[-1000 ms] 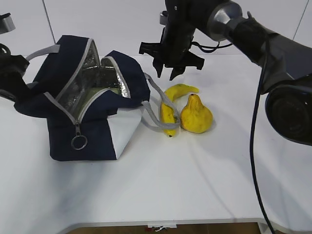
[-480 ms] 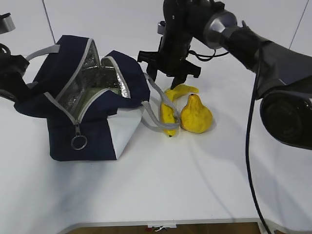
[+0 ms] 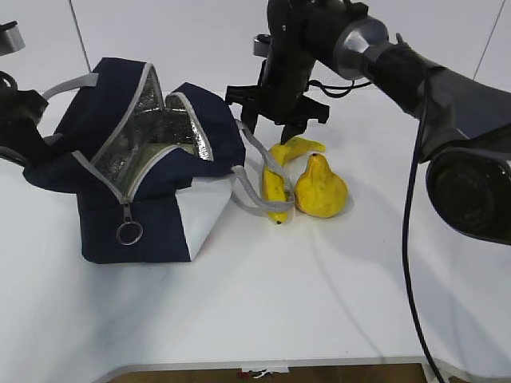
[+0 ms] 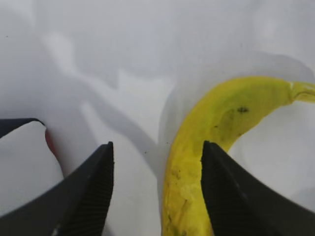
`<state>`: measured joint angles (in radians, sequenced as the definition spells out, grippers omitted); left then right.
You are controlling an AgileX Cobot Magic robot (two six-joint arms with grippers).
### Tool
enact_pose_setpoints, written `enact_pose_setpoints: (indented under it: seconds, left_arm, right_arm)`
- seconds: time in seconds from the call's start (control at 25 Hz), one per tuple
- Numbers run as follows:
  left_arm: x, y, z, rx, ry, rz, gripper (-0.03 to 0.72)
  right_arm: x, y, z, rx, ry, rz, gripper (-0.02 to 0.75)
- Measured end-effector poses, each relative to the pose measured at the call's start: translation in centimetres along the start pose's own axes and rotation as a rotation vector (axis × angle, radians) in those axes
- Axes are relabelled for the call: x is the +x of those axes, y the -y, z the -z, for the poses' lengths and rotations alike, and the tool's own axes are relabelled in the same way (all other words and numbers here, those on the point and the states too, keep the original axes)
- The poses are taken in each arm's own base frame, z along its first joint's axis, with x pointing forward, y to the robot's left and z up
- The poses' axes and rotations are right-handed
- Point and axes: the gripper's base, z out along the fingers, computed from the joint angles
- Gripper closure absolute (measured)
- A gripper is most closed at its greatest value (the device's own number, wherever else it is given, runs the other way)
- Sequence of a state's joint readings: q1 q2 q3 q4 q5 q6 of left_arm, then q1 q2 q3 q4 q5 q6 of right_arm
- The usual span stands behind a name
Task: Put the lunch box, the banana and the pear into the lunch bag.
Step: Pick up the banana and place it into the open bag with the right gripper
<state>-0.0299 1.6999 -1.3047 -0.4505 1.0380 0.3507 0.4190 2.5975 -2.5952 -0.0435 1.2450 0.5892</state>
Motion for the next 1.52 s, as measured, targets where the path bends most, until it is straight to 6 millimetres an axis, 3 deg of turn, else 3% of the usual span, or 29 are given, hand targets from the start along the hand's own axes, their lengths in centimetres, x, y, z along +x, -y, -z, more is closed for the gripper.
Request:
enact_pose_setpoints:
  seconds: [0.6, 0.96, 1.52]
  left_arm:
    - [0.0, 0.0, 0.0, 0.000, 0.000, 0.000, 0.695]
    - [0.0, 0.0, 0.0, 0.000, 0.000, 0.000, 0.695]
    - [0.0, 0.0, 0.0, 0.000, 0.000, 0.000, 0.695]
  right_arm:
    - [-0.3, -0.2, 1.7, -0.016, 0.016, 0.050, 0.281]
    - [1.1, 0.6, -0.1, 0.032, -0.072, 0.023, 0.281]
    - [1.5, 0.7, -0.9, 0.033, -0.095, -0.031, 0.281]
